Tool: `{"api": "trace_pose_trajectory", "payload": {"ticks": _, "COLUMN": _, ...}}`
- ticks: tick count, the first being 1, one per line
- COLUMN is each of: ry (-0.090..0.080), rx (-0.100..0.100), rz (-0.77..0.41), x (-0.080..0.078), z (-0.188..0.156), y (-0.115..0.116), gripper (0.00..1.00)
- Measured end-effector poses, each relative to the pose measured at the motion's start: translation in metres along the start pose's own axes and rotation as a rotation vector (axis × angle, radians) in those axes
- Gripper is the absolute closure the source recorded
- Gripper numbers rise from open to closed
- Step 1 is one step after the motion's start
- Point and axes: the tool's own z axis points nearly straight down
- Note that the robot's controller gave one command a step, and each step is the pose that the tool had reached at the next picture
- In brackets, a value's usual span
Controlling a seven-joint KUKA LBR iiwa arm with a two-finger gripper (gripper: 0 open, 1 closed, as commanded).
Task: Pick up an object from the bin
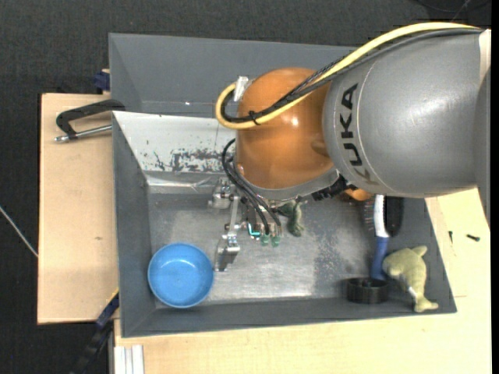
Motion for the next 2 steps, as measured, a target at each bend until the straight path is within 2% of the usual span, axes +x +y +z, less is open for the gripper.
{"api": "trace_pose_trajectory", "payload": {"ticks": 1, "ry": -0.008, "rx": -0.003, "rz": -0.047, "x": 0.0023, "z": 0.131, "y": 0.0306, "gripper": 0.0}}
{"api": "trace_pose_trajectory", "payload": {"ticks": 2, "ry": -0.04, "rx": -0.01, "rz": -0.039, "x": -0.0071, "z": 0.1231, "y": 0.0295, "gripper": 1.0}}
